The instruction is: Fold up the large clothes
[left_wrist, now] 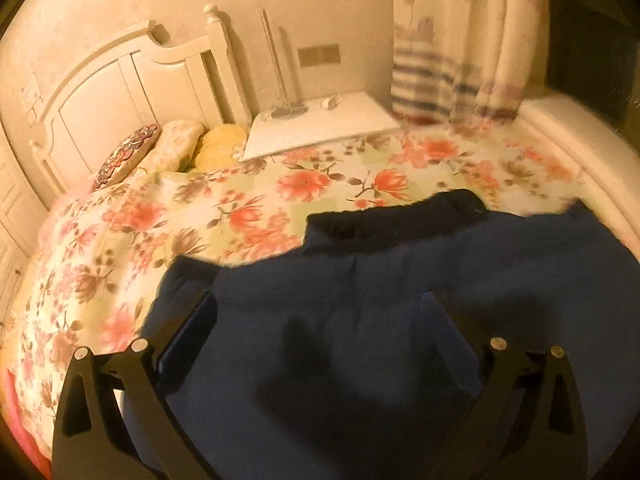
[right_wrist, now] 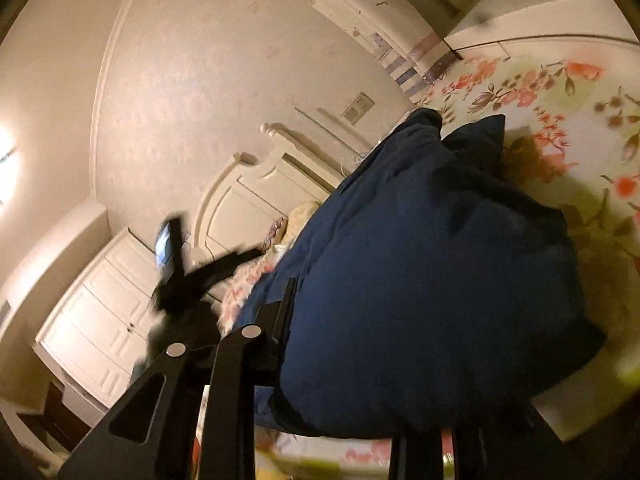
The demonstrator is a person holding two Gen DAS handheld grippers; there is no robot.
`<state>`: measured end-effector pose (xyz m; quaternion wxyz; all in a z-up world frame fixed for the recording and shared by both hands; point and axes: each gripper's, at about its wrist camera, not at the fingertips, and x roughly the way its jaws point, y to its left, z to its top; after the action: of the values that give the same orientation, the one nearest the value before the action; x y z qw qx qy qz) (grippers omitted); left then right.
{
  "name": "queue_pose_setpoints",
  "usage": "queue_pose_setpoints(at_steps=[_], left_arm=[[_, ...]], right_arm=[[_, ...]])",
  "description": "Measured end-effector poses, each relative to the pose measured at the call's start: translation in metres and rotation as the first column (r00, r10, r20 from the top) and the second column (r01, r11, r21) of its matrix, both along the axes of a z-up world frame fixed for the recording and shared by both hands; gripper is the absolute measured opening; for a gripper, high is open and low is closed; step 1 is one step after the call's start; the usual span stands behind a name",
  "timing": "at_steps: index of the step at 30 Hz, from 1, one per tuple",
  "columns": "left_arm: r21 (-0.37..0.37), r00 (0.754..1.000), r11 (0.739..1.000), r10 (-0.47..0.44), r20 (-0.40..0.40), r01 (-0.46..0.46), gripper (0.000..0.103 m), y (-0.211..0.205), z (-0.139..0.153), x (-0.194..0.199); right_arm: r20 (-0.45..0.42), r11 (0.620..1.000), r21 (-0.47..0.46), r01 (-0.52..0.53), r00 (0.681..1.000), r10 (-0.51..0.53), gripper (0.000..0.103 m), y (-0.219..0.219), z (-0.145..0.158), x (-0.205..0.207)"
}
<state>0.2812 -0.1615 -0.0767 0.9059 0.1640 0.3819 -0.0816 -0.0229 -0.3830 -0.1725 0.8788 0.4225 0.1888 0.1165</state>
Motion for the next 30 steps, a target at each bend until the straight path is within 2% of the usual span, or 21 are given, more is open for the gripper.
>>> queue_pose_setpoints(at_steps=[1,2,3,4,7,9,12,14,16,18,20,21,23,26,27,29,30], left_arm=[[0.092,0.999,0.995,0.032,0.030,-0.035,0.101,-0.015,-0.012,0.009],[0.151,0.998,0.987,0.050,0.037,-0.055,0.101,-0.024,-0.023,0.017],[0.202,0.998,0.978,0.059,-0.020,-0.054,0.101,-0.031,-0.047,0.030],[0.185,0.996,0.982,0.056,-0.068,-0.042,0.101,-0.029,-0.060,0.037],[0.030,0.995,0.999,0.027,-0.100,-0.024,0.101,-0.002,-0.054,0.037],[-0.031,0.998,0.999,0.033,-0.062,-0.035,0.094,0.022,-0.038,0.017],[-0.174,0.999,0.984,-0.045,0.001,0.044,0.095,0.052,-0.013,-0.043],[-0.189,0.994,0.976,-0.103,0.044,0.109,0.098,0.061,-0.010,-0.085],[-0.150,0.978,0.967,-0.205,0.025,0.206,0.099,0.055,-0.030,-0.124],[-0.129,0.971,0.963,-0.235,0.041,0.238,0.099,0.055,-0.057,-0.157],[-0.130,0.965,0.957,-0.249,0.085,0.258,0.099,0.064,-0.069,-0.171],[-0.140,0.961,0.952,-0.264,0.080,0.273,0.099,0.071,-0.070,-0.172],[-0.201,0.958,0.938,-0.285,0.024,0.284,0.099,0.088,-0.066,-0.166],[-0.231,0.941,0.916,-0.338,0.002,0.329,0.099,0.118,-0.052,-0.172],[-0.247,0.941,0.910,-0.338,0.018,0.332,0.099,0.130,-0.046,-0.174],[-0.304,0.952,0.903,-0.300,0.060,0.304,0.099,0.170,-0.031,-0.178],[-0.349,0.966,0.901,-0.246,0.077,0.257,0.099,0.201,-0.022,-0.176]], right_arm=[[-0.001,1.000,-0.021,-0.002,1.000,0.001,0.028,0.002,0.002,-0.003],[0.001,0.999,-0.036,-0.003,1.000,0.003,0.028,0.004,0.005,-0.005],[0.007,0.999,-0.049,-0.008,1.000,0.008,0.028,0.006,0.008,-0.005],[0.008,0.998,-0.063,-0.016,1.000,0.017,0.028,0.008,0.011,-0.004],[0.025,0.991,-0.129,-0.021,0.999,0.025,0.028,0.016,0.021,-0.002],[0.036,0.984,-0.175,-0.024,0.999,0.030,0.028,0.021,0.032,0.002],[0.050,0.973,-0.229,-0.019,0.998,0.031,0.028,0.029,0.045,0.004],[0.058,0.967,-0.254,-0.013,0.998,0.029,0.028,0.033,0.051,0.009],[0.069,0.957,-0.290,-0.008,0.997,0.029,0.028,0.040,0.062,0.015],[0.063,0.944,-0.329,-0.030,0.997,0.054,0.028,0.049,0.071,0.035],[0.072,0.893,-0.449,-0.046,0.993,0.088,0.028,0.081,0.086,0.046],[0.081,0.871,-0.489,-0.051,0.991,0.104,0.028,0.093,0.092,0.049],[0.099,0.795,-0.604,-0.058,0.984,0.148,0.028,0.131,0.111,0.057],[0.086,0.651,-0.755,-0.081,0.972,0.221,0.028,0.191,0.131,0.077],[0.064,0.573,-0.814,-0.093,0.966,0.249,0.028,0.219,0.134,0.087],[0.025,0.452,-0.885,-0.113,0.957,0.289,0.028,0.261,0.130,0.102],[0.000,0.390,-0.912,-0.127,0.951,0.309,0.028,0.282,0.124,0.110]])
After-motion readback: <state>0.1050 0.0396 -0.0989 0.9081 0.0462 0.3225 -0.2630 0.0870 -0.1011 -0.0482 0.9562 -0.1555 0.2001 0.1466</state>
